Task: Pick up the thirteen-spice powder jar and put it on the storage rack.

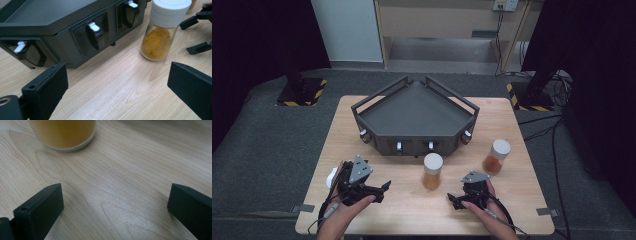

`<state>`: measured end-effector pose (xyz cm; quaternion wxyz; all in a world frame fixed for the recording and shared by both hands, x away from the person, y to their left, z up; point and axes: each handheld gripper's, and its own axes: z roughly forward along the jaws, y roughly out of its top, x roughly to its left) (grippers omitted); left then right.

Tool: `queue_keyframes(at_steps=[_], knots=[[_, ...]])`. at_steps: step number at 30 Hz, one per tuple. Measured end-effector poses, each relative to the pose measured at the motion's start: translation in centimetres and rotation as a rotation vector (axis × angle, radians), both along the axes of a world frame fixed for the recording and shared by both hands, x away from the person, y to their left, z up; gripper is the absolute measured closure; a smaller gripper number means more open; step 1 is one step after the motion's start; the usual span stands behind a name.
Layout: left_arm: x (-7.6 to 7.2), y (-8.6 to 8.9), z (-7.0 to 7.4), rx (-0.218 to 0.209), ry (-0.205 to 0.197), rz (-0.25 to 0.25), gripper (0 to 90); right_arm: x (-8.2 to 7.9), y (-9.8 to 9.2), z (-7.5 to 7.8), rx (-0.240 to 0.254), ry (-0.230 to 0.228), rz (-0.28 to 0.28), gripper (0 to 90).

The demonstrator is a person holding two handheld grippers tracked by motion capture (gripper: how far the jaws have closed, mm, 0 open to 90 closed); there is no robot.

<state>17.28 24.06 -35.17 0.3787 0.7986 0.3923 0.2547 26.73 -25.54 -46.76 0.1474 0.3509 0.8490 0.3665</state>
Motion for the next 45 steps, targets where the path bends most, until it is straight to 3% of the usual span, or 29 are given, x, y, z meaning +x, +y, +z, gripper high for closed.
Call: queue_keyframes(at_steps=[45], knots=[[-2.8,5.6,0.3,-0.05,-0.055,0.096,0.8,-0.1,0.0,0.0,0.0,0.0,-0.002,0.6]])
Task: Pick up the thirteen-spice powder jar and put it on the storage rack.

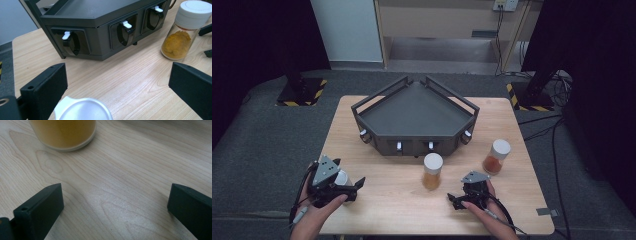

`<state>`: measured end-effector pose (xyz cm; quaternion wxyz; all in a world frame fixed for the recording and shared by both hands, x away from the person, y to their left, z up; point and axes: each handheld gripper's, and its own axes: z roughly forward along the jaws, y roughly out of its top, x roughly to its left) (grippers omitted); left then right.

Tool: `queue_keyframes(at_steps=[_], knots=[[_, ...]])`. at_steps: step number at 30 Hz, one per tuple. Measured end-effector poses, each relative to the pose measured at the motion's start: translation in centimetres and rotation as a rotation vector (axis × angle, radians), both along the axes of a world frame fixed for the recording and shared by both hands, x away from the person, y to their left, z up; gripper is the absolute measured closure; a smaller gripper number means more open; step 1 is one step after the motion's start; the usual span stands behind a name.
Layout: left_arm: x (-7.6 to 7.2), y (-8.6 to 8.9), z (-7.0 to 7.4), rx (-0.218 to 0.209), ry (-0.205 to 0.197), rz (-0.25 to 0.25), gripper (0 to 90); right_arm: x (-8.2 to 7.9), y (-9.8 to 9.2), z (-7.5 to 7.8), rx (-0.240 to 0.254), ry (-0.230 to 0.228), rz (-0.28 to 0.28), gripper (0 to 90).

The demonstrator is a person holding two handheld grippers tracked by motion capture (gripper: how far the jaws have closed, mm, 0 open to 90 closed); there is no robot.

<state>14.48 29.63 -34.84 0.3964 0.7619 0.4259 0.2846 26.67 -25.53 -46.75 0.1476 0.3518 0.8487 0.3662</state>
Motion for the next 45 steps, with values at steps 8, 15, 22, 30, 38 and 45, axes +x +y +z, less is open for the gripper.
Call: queue_keyframes(at_steps=[8,15,22,30,38,45], knots=[[-0.4,0.5,-0.3,0.001,-0.01,0.009,0.8,0.0,0.0,0.0,0.0,0.0,0.0,0.6],[-0.7,1.2,-0.7,-0.011,-0.013,0.028,0.8,0.0,0.0,0.0,0.0,0.0,0.0,0.6],[-1.0,1.6,-1.5,-0.006,-0.014,0.038,0.7,0.0,0.0,0.0,0.0,0.0,0.0,0.6],[-1.2,2.0,-2.4,-0.008,-0.012,0.051,0.8,0.0,0.0,0.0,0.0,0.0,0.0,0.6],[-1.3,2.3,-3.2,-0.012,0.002,0.068,0.9,0.0,0.0,0.0,0.0,0.0,0.0,0.6],[-1.6,2.6,-3.9,-0.023,0.011,0.078,0.9,0.0,0.0,0.0,0.0,0.0,0.0,0.6]])
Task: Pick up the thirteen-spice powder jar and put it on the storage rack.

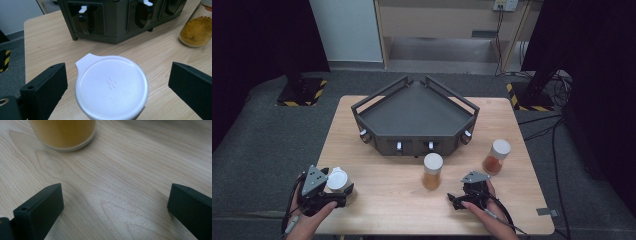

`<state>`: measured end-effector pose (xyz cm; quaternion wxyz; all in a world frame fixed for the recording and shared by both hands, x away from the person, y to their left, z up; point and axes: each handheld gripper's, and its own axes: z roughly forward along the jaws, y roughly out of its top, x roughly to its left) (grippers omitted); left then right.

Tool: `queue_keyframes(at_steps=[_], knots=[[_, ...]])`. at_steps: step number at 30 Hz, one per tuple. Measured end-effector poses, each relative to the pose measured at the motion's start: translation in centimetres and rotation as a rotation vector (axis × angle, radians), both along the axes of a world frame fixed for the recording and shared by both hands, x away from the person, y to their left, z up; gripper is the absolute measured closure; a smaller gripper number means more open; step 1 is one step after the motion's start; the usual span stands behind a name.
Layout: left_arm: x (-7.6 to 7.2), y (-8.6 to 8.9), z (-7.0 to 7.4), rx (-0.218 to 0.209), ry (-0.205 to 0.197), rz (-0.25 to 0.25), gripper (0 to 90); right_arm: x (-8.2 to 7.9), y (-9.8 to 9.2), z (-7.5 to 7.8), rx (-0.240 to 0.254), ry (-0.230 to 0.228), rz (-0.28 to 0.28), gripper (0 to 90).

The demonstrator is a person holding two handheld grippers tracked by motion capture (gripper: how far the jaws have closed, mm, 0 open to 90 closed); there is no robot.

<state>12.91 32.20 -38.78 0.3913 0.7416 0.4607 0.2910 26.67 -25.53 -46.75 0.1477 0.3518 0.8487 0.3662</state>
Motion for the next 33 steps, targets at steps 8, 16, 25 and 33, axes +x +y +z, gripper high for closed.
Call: queue_keyframes(at_steps=[8,16,25,33], knots=[[-0.3,0.0,-0.9,-0.007,0.011,0.009,0.9,0.0,0.0,0.0,0.0,0.0,0.0,0.6],[-0.4,-0.1,-2.0,-0.021,0.032,0.028,0.9,0.0,0.0,0.0,0.0,0.0,0.0,0.6],[-0.3,-0.2,-3.0,-0.027,0.05,0.035,0.9,0.0,0.0,0.0,0.0,0.0,0.0,0.6],[-0.3,-0.3,-3.8,-0.036,0.062,0.043,1.0,0.0,0.0,0.0,0.0,0.0,0.0,0.6]])
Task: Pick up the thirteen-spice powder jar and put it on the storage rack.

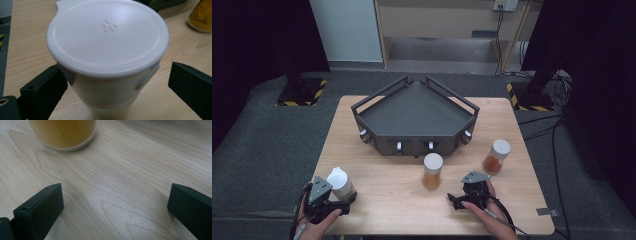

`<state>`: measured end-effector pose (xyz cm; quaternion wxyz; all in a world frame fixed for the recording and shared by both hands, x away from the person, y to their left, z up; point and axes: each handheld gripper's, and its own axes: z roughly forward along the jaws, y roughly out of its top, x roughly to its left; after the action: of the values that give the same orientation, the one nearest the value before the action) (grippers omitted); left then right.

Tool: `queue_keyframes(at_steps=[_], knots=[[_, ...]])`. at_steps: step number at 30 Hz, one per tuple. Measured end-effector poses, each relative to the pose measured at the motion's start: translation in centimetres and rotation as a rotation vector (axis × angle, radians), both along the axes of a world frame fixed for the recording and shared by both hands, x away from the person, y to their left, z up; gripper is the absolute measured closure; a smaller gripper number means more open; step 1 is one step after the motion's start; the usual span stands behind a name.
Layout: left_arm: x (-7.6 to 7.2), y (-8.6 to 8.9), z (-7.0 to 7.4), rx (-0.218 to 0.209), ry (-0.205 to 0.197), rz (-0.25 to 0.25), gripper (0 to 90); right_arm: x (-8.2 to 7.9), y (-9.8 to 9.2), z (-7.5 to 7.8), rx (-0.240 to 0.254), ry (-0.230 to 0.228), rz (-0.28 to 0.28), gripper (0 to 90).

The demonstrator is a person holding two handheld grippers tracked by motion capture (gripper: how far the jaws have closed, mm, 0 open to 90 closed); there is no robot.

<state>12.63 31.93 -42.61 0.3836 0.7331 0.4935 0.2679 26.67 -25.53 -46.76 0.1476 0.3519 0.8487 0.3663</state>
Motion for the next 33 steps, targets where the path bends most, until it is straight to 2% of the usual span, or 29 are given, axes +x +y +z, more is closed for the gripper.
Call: queue_keyframes(at_steps=[14,33], knots=[[0.1,0.0,-1.1,-0.002,0.019,0.009,1.0,0.0,0.0,0.0,0.0,0.0,0.0,0.6],[0.3,-0.2,-1.8,0.001,0.033,0.011,1.2,0.0,0.0,0.0,0.0,0.0,0.0,0.6]])
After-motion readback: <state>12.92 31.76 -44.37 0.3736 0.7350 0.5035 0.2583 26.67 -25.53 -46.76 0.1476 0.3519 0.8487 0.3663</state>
